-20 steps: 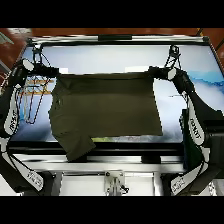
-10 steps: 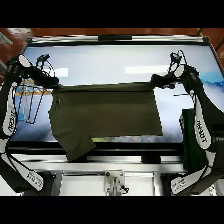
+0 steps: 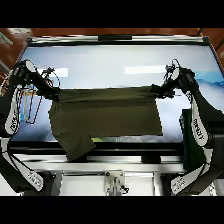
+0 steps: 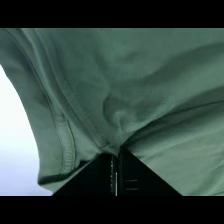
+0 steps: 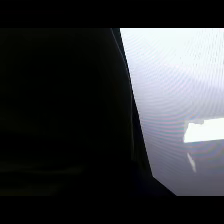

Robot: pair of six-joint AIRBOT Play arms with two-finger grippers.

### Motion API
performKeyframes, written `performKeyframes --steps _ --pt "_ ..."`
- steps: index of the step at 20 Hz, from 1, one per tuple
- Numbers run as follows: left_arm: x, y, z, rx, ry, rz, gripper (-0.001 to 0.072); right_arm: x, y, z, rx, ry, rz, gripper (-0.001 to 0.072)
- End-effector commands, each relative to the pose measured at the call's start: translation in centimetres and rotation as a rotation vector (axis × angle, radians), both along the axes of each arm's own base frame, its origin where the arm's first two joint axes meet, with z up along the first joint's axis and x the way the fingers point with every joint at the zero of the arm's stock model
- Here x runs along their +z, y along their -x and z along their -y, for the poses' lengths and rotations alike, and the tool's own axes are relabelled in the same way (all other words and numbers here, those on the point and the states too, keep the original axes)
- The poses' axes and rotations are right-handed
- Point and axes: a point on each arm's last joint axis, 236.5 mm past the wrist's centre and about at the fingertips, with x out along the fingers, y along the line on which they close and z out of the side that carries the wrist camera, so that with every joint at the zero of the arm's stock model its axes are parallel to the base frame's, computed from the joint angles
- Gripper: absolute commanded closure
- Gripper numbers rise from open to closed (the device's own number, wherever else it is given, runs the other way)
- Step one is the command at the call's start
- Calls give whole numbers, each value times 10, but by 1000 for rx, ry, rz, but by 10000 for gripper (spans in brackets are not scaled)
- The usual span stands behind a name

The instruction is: Fold the shirts.

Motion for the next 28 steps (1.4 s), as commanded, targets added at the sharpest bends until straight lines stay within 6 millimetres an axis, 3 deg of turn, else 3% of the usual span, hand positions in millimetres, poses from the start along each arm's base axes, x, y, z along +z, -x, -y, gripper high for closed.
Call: performKeyframes --steps 1,6,7,9,10,13,15,17,18,21,24,26,28 --pt "0 13 0 2 0 -58 680 -5 6 8 -9 34 -33 637" --pt "-6 15 2 45 -3 -86 679 -14 10 -2 -36 -9 -66 634" --pt "-7 15 2 56 -4 -91 652 -15 11 -6 -39 -28 -71 569" --pt "-5 15 0 71 -5 -87 251 -6 13 -6 -22 -33 -66 279" --pt "-1 17 -3 84 -6 -95 158 4 17 -3 12 -15 -63 248" --pt "26 32 -9 138 13 -123 166 45 49 30 88 86 -107 248" --pt "62 37 3 124 94 -83 169 71 82 55 93 109 -186 248" --pt "92 45 16 81 166 -17 251 95 113 60 102 22 -227 248" --pt "96 58 18 89 175 -24 251 105 126 60 101 -22 -218 248" --pt "77 115 18 175 188 -67 250 113 154 65 64 -74 -153 248" --pt "42 177 24 256 241 -61 244 95 180 61 62 -78 -153 248" --pt "34 210 48 220 386 -41 244 85 188 48 67 -130 -165 248" --pt "17 236 54 241 412 -72 244 83 189 33 77 -193 -163 249"
